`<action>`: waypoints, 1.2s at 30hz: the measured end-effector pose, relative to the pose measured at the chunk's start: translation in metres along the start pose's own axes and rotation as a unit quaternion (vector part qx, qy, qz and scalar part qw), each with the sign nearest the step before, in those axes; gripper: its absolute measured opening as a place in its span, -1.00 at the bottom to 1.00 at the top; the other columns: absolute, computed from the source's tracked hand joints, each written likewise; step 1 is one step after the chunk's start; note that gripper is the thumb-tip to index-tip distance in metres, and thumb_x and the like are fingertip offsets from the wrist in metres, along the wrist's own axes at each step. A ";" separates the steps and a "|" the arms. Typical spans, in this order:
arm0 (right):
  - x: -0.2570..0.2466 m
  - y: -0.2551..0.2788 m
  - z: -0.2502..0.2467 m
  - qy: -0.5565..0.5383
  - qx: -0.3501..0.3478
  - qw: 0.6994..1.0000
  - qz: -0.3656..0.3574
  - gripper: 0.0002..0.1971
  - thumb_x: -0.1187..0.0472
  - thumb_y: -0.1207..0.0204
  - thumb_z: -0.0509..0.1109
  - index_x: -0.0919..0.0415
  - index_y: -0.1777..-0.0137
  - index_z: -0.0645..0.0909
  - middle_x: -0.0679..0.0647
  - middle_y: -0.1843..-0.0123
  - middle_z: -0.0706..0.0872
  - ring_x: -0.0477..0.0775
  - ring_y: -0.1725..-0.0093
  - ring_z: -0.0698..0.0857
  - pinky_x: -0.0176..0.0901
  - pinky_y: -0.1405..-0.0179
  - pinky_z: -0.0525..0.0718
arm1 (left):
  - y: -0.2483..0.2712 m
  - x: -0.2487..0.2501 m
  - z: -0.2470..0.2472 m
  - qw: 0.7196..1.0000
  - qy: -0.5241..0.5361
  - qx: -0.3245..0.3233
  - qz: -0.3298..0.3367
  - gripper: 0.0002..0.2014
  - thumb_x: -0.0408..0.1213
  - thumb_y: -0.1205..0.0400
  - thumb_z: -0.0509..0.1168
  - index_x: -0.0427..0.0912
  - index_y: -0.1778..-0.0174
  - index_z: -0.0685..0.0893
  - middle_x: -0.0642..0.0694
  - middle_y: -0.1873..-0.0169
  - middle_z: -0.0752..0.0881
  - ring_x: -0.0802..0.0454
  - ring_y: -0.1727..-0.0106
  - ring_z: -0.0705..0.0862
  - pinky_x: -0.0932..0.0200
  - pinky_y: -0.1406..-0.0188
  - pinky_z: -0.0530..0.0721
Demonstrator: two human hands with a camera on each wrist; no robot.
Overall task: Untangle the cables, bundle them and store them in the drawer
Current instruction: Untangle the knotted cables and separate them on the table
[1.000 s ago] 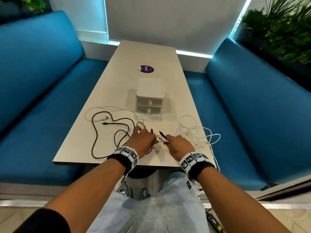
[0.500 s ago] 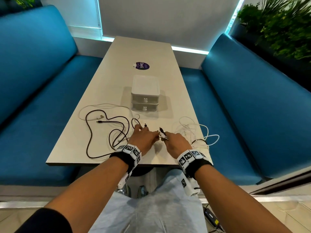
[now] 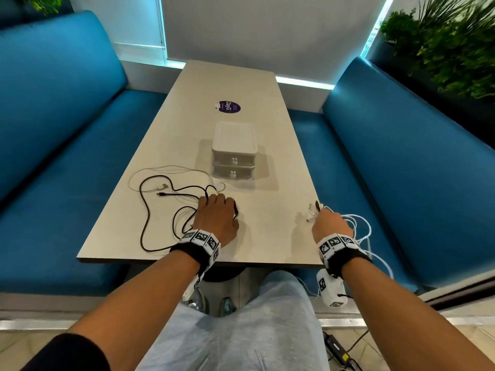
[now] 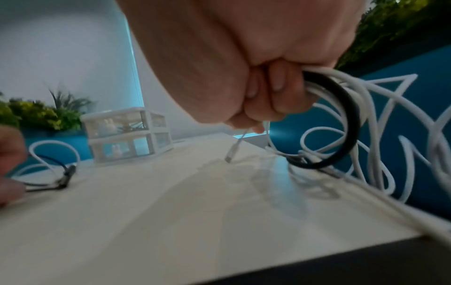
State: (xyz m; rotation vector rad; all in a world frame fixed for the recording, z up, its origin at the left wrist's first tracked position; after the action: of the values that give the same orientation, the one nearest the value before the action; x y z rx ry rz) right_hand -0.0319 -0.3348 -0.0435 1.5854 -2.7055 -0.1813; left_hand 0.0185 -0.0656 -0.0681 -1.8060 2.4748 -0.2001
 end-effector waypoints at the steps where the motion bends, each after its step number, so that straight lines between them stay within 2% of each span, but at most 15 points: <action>1: -0.006 0.000 -0.001 -0.028 0.014 0.999 -0.009 -0.73 0.32 -0.63 0.09 0.23 -0.22 0.55 0.27 -0.13 0.71 0.35 -0.11 0.70 0.10 0.01 0.61 | 0.001 -0.002 0.002 1.000 -0.010 -0.011 -0.015 -0.59 0.11 -0.57 0.20 -0.08 -0.20 0.58 -0.11 -0.16 0.63 -0.16 -0.26 0.52 -0.15 -0.35 0.29; 4: -0.033 0.002 0.001 -0.099 0.023 0.992 -0.074 -0.74 0.20 -0.69 0.07 0.17 -0.24 0.53 0.27 -0.02 0.73 0.35 0.01 0.71 0.04 0.13 0.61 | 0.002 -0.006 0.006 0.998 -0.039 -0.029 -0.037 -0.54 0.16 -0.57 0.15 -0.09 -0.18 0.65 -0.13 -0.15 0.67 -0.17 -0.28 0.53 -0.17 -0.40 0.24; 6: -0.053 0.005 0.008 -0.121 -0.011 0.985 -0.120 -0.73 0.13 -0.71 0.11 0.20 -0.21 0.57 0.31 -0.07 0.74 0.38 -0.04 0.70 0.06 0.07 0.63 | 0.003 -0.006 0.005 0.998 -0.039 -0.026 -0.039 -0.59 0.11 -0.56 0.18 -0.09 -0.15 0.66 -0.12 -0.13 0.67 -0.16 -0.26 0.53 -0.16 -0.38 0.23; 8: -0.069 0.011 0.016 -0.142 -0.047 0.978 -0.146 -0.71 0.12 -0.71 0.14 0.25 -0.18 0.62 0.32 -0.13 0.73 0.38 -0.12 0.68 0.04 -0.01 0.62 | 0.004 -0.005 0.001 0.998 -0.033 -0.015 -0.042 -0.60 0.00 -0.54 0.23 -0.10 -0.23 0.60 -0.12 -0.15 0.64 -0.16 -0.25 0.52 -0.14 -0.36 0.26; 11: -0.083 0.017 0.024 -0.215 -0.084 0.963 -0.136 -0.71 0.16 -0.71 0.16 0.23 -0.13 0.71 0.24 -0.15 0.75 0.31 -0.15 0.68 -0.08 -0.01 0.58 | 0.005 -0.004 -0.001 0.999 -0.029 -0.013 -0.035 -0.57 -0.13 -0.53 0.26 -0.11 -0.34 0.51 -0.13 -0.21 0.59 -0.19 -0.26 0.51 -0.15 -0.32 0.29; 13: -0.086 0.020 0.029 -0.248 -0.100 0.956 -0.117 -0.69 0.17 -0.71 0.16 0.21 -0.09 0.75 0.18 -0.13 0.77 0.26 -0.15 0.69 -0.17 0.04 0.50 | 0.006 -0.004 0.001 0.999 -0.039 -0.026 -0.017 -0.66 -0.19 -0.54 0.24 -0.08 -0.24 0.62 -0.13 -0.21 0.57 -0.20 -0.27 0.46 -0.17 -0.32 0.28; 16: -0.087 0.022 0.032 -0.249 -0.115 0.956 -0.103 -0.69 0.15 -0.65 0.18 0.27 -0.08 0.74 0.25 -0.07 0.77 0.32 -0.10 0.70 -0.11 0.05 0.56 | 0.005 -0.001 0.001 0.998 -0.045 -0.037 0.000 -0.73 -0.29 -0.52 0.23 -0.09 -0.10 0.70 -0.14 -0.20 0.54 -0.22 -0.29 0.40 -0.18 -0.30 0.28; 18: -0.087 0.021 0.033 -0.255 -0.118 0.954 -0.100 -0.69 0.18 -0.62 0.18 0.28 -0.09 0.73 0.29 -0.06 0.76 0.34 -0.07 0.69 -0.08 0.04 0.58 | 0.003 0.003 -0.001 0.999 -0.040 -0.030 0.011 -0.75 -0.27 -0.50 0.25 -0.06 -0.06 0.72 -0.10 -0.18 0.54 -0.21 -0.28 0.39 -0.18 -0.26 0.28; 20: -0.086 0.020 0.032 -0.268 -0.112 0.951 -0.103 -0.68 0.21 -0.66 0.14 0.22 -0.10 0.75 0.26 -0.13 0.76 0.31 -0.12 0.69 -0.14 0.03 0.54 | 0.001 0.008 -0.006 0.999 -0.030 -0.013 0.026 -0.78 -0.22 -0.51 0.28 0.02 -0.03 0.72 -0.03 -0.15 0.59 -0.17 -0.28 0.41 -0.15 -0.22 0.25; 24: -0.086 0.020 0.029 -0.309 -0.102 0.941 -0.099 -0.65 0.18 -0.72 0.09 0.19 -0.12 0.74 0.25 -0.19 0.73 0.29 -0.17 0.66 -0.14 0.00 0.50 | -0.003 0.020 -0.012 0.998 0.008 0.019 0.059 -0.85 -0.17 -0.68 0.17 0.07 0.00 0.65 0.09 0.04 0.73 -0.05 -0.27 0.50 -0.13 -0.21 0.16; 26: -0.090 0.022 0.028 -0.339 -0.099 0.930 -0.101 -0.63 0.07 -0.73 0.12 0.20 -0.11 0.74 0.24 -0.14 0.74 0.28 -0.15 0.66 -0.10 -0.05 0.51 | -0.004 0.025 -0.012 0.997 0.030 0.011 0.067 -0.85 -0.17 -0.71 0.12 0.07 -0.02 0.60 0.04 0.11 0.74 -0.02 -0.21 0.55 -0.12 -0.25 0.16; 29: -0.102 0.028 0.025 -0.365 -0.108 0.918 -0.113 -0.59 -0.08 -0.69 0.18 0.22 0.00 0.73 0.21 0.03 0.76 0.26 -0.02 0.68 -0.03 -0.02 0.57 | -0.002 0.032 -0.012 0.996 0.046 0.003 0.078 -0.85 -0.15 -0.72 0.12 0.02 -0.12 0.55 -0.02 0.06 0.72 -0.04 -0.17 0.59 -0.10 -0.34 0.16; 31: -0.109 0.030 0.026 -0.362 -0.107 0.915 -0.140 -0.63 -0.03 -0.69 0.20 0.22 0.07 0.71 0.20 0.08 0.77 0.27 0.00 0.71 -0.04 0.02 0.59 | -0.001 0.036 -0.012 0.995 0.048 -0.005 0.088 -0.83 -0.17 -0.70 0.14 -0.02 -0.18 0.53 -0.03 0.02 0.73 -0.04 -0.17 0.61 -0.08 -0.37 0.17; 33: -0.114 0.031 0.028 -0.359 -0.097 0.915 -0.155 -0.66 0.02 -0.70 0.21 0.24 0.03 0.72 0.23 0.03 0.79 0.29 -0.04 0.72 -0.02 -0.02 0.61 | 0.000 0.036 -0.011 0.994 0.064 -0.015 0.089 -0.83 -0.14 -0.72 0.12 -0.04 -0.19 0.52 -0.04 0.02 0.75 -0.05 -0.14 0.64 -0.06 -0.37 0.19; 36: -0.109 0.025 0.029 -0.317 -0.055 0.935 -0.150 -0.68 0.07 -0.71 0.18 0.28 -0.07 0.68 0.31 -0.05 0.76 0.36 -0.10 0.67 -0.01 -0.01 0.55 | 0.002 0.029 -0.004 0.994 0.066 -0.042 0.082 -0.77 -0.02 -0.76 0.08 0.03 -0.10 0.61 -0.07 0.06 0.75 -0.10 -0.10 0.63 -0.06 -0.35 0.17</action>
State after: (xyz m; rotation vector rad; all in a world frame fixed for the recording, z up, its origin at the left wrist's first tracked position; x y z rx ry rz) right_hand -0.0022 -0.2248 -0.0638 2.2037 -2.7445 -0.9878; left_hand 0.0072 -0.0925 -0.0636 -1.6592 2.7476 -0.2147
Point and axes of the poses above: each hand's wrist, its own y-axis away from the middle knuckle, its own z-axis out of the palm, x = y × z, the point moved 5 cm from there along -y, towards the middle knuckle
